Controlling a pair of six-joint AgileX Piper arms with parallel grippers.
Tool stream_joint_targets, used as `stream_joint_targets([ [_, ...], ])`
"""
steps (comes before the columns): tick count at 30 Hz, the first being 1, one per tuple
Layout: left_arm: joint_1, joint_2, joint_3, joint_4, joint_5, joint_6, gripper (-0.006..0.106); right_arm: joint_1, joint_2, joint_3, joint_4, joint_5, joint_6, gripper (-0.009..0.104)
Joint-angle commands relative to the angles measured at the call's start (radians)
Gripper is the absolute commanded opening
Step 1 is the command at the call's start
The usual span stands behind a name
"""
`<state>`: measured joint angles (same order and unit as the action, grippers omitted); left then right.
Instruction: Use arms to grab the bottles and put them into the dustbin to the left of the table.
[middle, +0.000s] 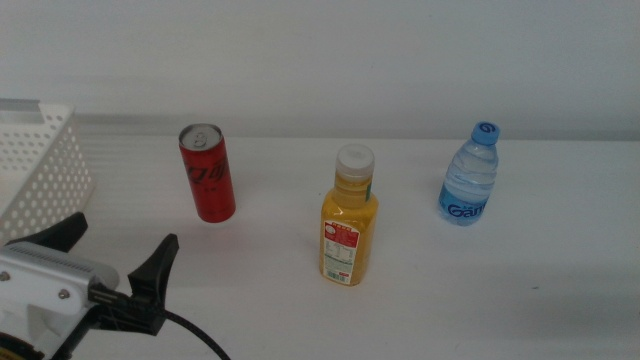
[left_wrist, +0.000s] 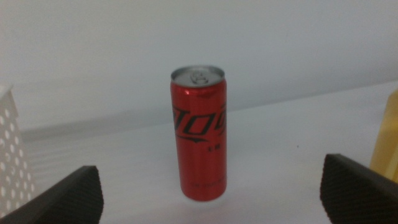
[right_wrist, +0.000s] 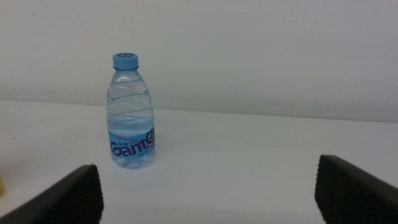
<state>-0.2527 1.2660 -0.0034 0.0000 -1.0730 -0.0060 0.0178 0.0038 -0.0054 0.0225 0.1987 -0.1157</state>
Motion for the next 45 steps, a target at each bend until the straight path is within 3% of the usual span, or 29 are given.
stream_joint_targets([
  [1,-0.007,0.004,0.037,-0.008,-0.047,-0.002,0.094,-0.008,-0.040,0.044,-0.008,-0.009,-0.005,0.091],
  [14,-0.007,0.004,0.037,0.129,-0.125,0.006,0.094,-0.008,-0.040,0.044,-0.008,-0.009,-0.005,0.091],
  [21,-0.007,0.004,0.031,0.086,-0.052,-0.078,0.094,-0.008,-0.040,0.044,-0.008,-0.009,-0.005,0.091],
  [30,-0.007,0.009,-0.044,0.027,0.105,-0.063,0.094,-0.008,-0.040,0.044,-0.008,-0.009,-0.005,0.091],
  [40,-0.007,0.306,-0.117,0.025,-0.131,-0.080,0.094,-0.008,-0.040,0.044,-0.008,-0.009,-0.005,0.091],
  [45,-0.007,0.422,-0.216,0.030,-0.085,-0.100,0.094,-0.008,-0.040,0.044,-0.008,-0.009,-0.005,0.091],
])
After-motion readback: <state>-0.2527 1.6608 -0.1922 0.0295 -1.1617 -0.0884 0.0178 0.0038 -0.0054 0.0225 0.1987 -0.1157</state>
